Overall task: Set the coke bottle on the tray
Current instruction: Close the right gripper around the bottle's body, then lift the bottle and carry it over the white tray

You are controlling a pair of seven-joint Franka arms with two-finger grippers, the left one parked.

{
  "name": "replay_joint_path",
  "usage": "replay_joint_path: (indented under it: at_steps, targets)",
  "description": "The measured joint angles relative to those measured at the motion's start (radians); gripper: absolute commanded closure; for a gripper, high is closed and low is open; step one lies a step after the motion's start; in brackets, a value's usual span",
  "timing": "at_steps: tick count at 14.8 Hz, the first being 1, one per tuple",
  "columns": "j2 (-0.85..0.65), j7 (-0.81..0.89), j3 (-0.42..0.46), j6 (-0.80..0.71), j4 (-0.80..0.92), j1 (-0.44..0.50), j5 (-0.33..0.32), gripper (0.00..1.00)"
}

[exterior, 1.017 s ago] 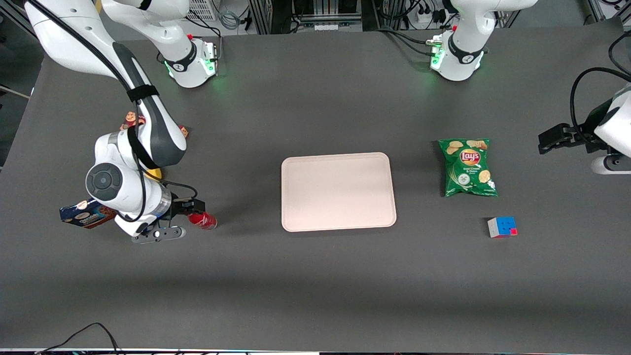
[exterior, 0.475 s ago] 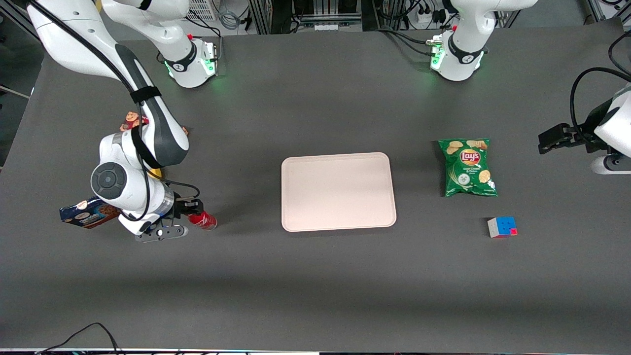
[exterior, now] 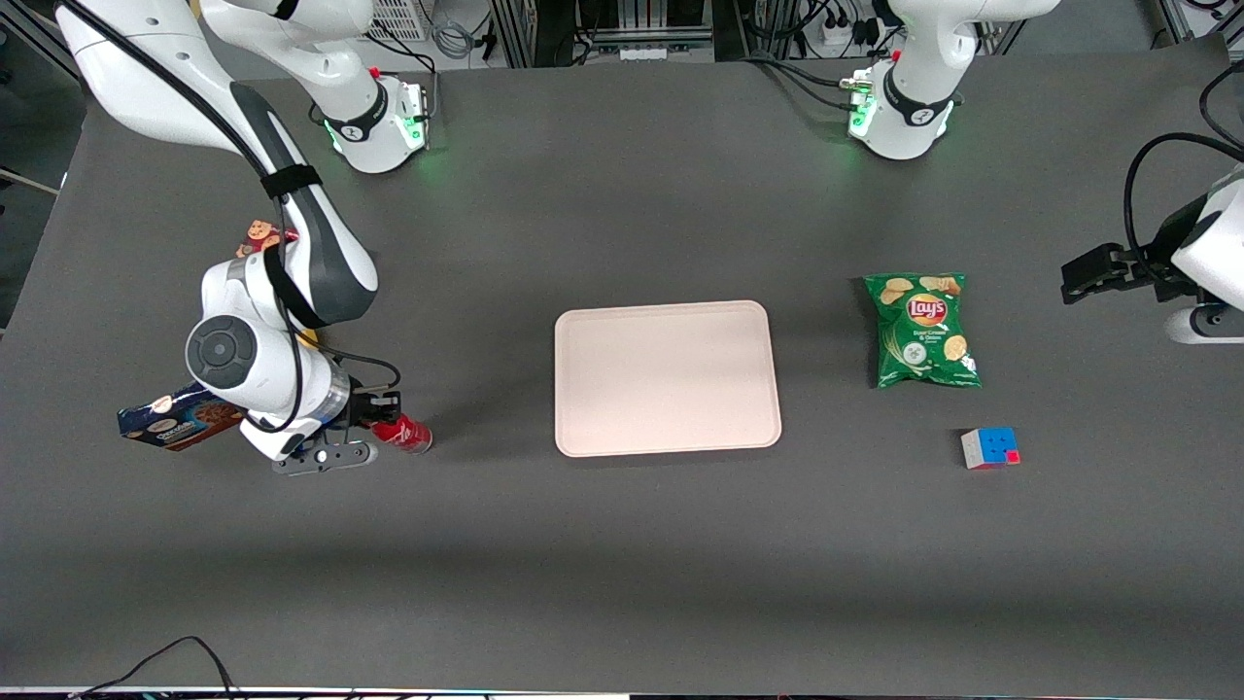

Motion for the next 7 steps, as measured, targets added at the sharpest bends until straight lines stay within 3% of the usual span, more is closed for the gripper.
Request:
replay_joint_path:
  at_steps: [4,7]
  targets:
    - [-0.046,0.020,0.014,-0.006,0.003,0.000,0.000,1.00]
    - [-0.105,0.040,0.035,-0.099,0.031,0.001,0.000,1.00]
